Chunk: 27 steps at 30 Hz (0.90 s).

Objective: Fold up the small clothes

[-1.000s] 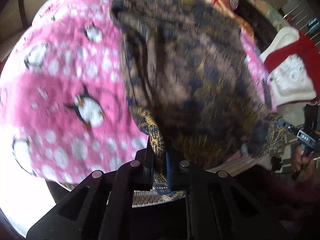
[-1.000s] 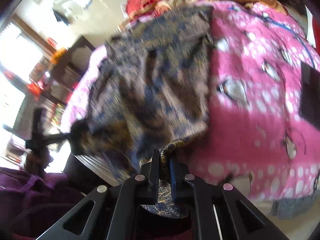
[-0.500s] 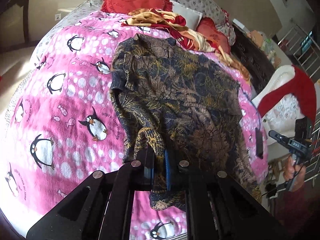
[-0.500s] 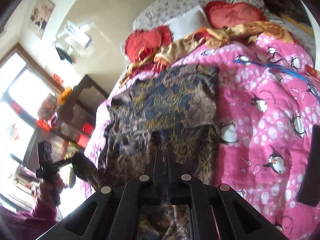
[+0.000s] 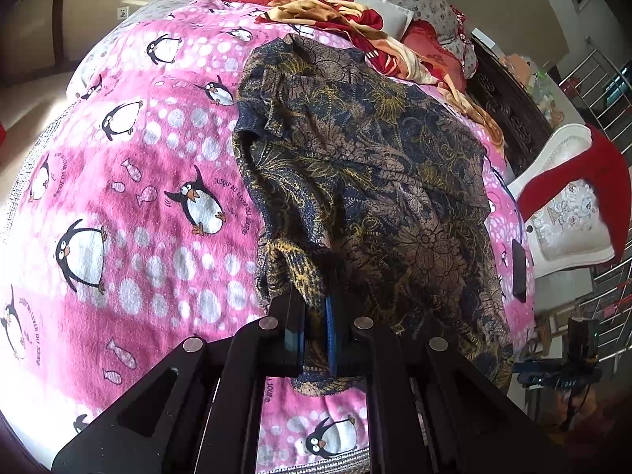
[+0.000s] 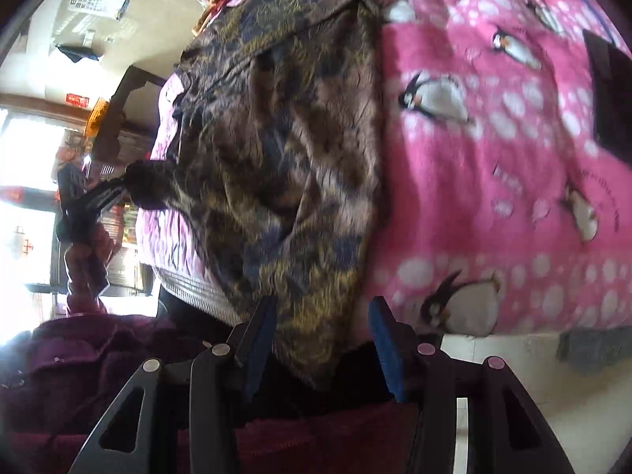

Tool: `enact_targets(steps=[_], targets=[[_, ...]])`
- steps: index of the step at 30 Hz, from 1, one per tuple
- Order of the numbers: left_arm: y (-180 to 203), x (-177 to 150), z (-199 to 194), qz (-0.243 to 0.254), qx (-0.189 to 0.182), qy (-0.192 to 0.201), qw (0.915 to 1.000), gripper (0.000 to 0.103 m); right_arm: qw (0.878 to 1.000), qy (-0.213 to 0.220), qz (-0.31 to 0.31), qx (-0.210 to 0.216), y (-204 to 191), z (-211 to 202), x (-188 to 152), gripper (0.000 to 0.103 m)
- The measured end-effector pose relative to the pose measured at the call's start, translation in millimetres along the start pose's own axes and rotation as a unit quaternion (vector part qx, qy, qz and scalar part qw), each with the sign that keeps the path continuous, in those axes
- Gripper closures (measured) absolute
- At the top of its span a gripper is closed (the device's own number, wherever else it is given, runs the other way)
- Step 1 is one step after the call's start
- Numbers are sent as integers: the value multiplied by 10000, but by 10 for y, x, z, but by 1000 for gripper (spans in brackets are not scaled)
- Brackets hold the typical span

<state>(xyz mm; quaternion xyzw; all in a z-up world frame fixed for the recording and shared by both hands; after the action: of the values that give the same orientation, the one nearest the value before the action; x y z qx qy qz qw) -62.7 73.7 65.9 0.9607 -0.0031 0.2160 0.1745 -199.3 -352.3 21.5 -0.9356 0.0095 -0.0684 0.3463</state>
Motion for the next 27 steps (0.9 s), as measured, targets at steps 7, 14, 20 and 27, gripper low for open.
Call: enact_targets(steps=[7, 14, 20, 27], targets=[[-3, -61, 14, 1, 60, -49, 10000, 96, 9990, -75, -442, 46, -127, 206, 2, 58], [-17, -134, 58, -9, 128, -136, 9998, 96, 9992, -163, -334, 170, -155, 402, 41, 60], [-16, -83, 75, -123, 34, -108, 9999, 96, 9995, 134, -271, 83, -132, 333, 55, 96], [-84, 483, -94, -392, -202, 452, 9980, 96, 9863, 1385, -444, 782, -396, -224, 819, 97]])
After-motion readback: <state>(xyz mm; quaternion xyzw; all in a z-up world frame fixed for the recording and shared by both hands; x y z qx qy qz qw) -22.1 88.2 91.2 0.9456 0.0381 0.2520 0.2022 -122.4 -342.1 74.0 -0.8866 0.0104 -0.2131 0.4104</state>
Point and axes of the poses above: each gripper's, at about its wrist camera, not at the fingertips, and z roughly the way its jaws point, y to its right, x to its top, the point moved 5 cm from there along z, roughly the way its jaws point, and after that the axes turned 5 degrees about x, right-handed, at the moved point
